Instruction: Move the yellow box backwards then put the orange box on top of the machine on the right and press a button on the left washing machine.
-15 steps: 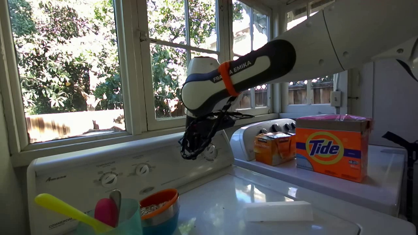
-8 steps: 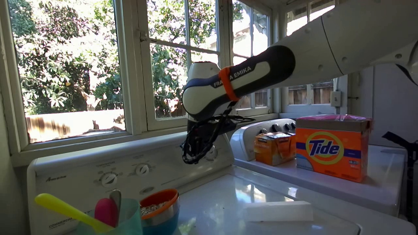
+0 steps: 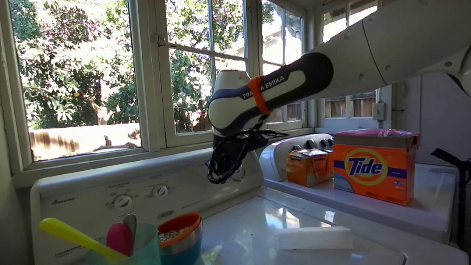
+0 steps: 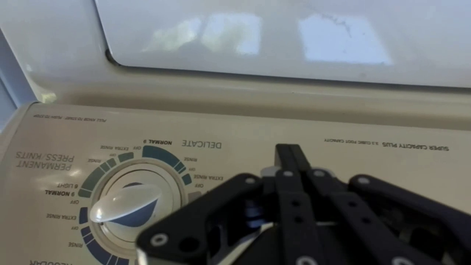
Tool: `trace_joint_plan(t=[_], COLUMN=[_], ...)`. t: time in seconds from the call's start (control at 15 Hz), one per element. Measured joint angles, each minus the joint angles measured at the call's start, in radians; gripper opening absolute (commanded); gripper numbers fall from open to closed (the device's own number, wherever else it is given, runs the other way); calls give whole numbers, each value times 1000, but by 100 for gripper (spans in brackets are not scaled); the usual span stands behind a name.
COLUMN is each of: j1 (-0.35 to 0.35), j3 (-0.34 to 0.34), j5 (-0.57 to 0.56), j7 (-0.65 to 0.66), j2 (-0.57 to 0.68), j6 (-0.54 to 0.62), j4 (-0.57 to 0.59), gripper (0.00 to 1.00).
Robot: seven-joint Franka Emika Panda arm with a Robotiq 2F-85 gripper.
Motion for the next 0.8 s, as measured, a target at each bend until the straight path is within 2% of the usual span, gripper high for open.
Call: trace_joint_plan(t=[0.47,0.8], j1=[-19,-16], j3=[1,28], j5=[0,0], j7=[-35,-91], j2=[33,38], j6=[111,126], j4=[23,33], gripper=[0,0])
